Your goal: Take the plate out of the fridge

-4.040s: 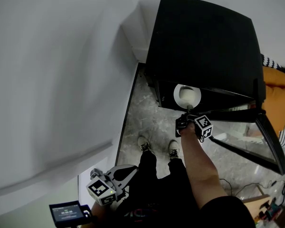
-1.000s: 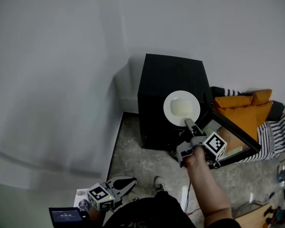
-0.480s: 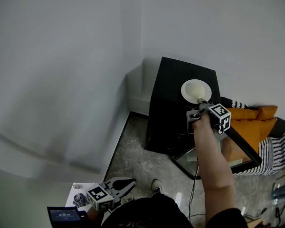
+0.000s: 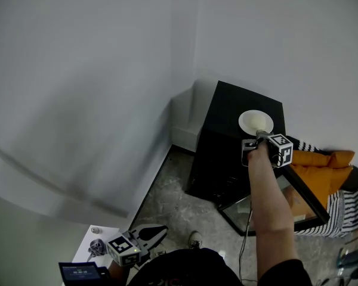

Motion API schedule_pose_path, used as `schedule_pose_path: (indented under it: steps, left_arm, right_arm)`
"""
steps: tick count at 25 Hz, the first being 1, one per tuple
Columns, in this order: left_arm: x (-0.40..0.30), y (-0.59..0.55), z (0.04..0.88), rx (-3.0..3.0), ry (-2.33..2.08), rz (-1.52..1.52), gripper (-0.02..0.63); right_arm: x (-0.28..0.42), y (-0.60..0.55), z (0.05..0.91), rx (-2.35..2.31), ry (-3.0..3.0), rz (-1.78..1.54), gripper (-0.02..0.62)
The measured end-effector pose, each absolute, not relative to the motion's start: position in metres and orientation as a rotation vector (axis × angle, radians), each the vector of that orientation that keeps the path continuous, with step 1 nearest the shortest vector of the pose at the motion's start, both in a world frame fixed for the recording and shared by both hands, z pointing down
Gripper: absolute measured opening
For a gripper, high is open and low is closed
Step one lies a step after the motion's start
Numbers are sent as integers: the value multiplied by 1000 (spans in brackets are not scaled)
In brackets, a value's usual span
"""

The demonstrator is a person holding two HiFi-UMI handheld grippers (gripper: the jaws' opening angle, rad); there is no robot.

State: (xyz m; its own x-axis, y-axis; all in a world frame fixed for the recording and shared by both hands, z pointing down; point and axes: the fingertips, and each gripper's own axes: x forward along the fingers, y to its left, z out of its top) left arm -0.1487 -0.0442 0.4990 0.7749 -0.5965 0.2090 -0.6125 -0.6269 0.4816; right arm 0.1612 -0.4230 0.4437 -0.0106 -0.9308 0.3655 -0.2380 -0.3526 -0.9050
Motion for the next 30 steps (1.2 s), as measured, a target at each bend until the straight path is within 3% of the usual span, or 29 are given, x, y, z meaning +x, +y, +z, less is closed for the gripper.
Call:
schedule_pose_path:
  steps: [13,18,30]
  left_arm:
    - [-146,-52,491,2437,-925,26,5]
    - [-146,-49,498,2429,-908,40,5]
    - [-137,-48,495,2435,-890,50,5]
  right_arm:
    - [151,-449,434,-1682,1322,-1487,20]
    - [142,-457,428,-1680,1505,-1482,80]
    - [113,-443,430,-1759,2177,-1494,118]
